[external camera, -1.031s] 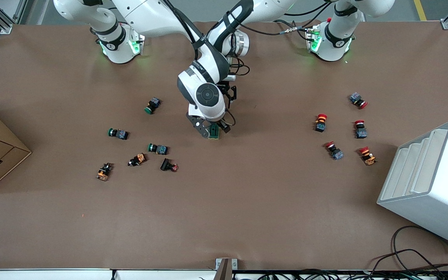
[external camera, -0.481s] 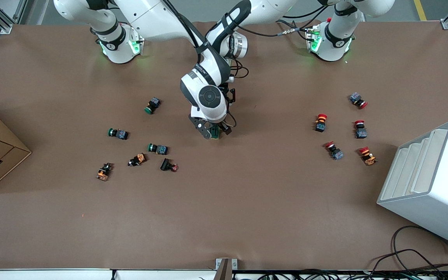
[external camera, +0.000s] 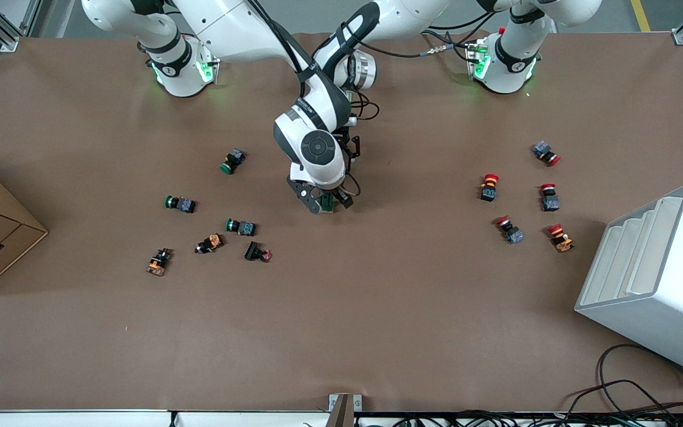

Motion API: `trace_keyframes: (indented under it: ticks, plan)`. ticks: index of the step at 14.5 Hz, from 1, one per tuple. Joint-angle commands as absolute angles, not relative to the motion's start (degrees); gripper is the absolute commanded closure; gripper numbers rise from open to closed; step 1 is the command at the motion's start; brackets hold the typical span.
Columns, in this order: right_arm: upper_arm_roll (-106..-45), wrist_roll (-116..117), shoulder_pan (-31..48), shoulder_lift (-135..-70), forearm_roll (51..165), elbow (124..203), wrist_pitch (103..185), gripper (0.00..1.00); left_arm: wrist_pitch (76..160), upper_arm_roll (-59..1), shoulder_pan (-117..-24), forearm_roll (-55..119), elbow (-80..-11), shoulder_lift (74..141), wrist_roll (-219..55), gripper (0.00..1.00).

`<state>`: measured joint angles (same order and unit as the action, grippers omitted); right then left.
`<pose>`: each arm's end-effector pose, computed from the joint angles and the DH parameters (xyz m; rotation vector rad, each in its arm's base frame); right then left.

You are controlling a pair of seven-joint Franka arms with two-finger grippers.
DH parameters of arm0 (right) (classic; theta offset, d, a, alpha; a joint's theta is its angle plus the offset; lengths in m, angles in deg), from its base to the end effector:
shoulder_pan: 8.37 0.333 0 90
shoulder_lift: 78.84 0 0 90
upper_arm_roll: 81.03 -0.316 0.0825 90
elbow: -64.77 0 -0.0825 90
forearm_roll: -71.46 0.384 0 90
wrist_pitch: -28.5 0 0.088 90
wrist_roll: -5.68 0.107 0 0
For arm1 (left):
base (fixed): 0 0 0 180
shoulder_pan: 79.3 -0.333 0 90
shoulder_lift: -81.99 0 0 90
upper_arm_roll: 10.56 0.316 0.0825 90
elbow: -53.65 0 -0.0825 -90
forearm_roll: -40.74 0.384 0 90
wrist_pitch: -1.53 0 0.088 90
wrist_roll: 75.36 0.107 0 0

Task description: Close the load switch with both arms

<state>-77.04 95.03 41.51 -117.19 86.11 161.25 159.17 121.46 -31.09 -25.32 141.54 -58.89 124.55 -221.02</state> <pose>0.4601 0.4898 0.2055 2.7996 -1.3849 -0.2493 0.1969 -0.5475 0.0967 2.7278 -0.1261 1.4401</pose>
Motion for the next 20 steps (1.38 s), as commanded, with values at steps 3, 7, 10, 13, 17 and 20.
trace_keyframes:
  ticks: [3, 7, 10, 13, 17, 20]
  plan:
    - [-76.9, 94.5, 39.0, -117.2, 86.4, 159.5, 163.3, 0.0, 120.3, -31.0, -24.1, 138.4, -56.6, 125.7, -217.7, 0.01]
    - [-76.9, 94.2, 37.6, -117.3, 86.1, 159.3, 163.9, 0.0, 119.0, -31.0, -23.4, 136.1, -55.7, 125.8, -216.6, 0.01]
    - [-76.9, 92.7, 36.8, -118.0, 86.1, 158.6, 165.3, 0.0, 119.0, -31.0, -23.4, 136.1, -55.7, 125.8, -216.6, 0.01]
    - [-76.9, 92.6, 36.9, -119.9, 86.1, 158.5, 168.7, 0.0, 119.0, -31.0, -23.4, 136.1, -55.8, 125.7, -216.6, 0.01]
    - [-76.9, 91.5, 36.7, -120.6, 86.1, 157.2, 169.0, 0.0, 119.0, -31.0, -23.4, 135.8, -55.8, 125.4, -216.5, 0.01]
    - [-77.0, 89.5, 33.5, -119.6, 86.2, 152.7, 163.4, 0.0, 119.0, -31.0, -23.5, 133.6, -55.6, 125.0, -214.4, 0.01]
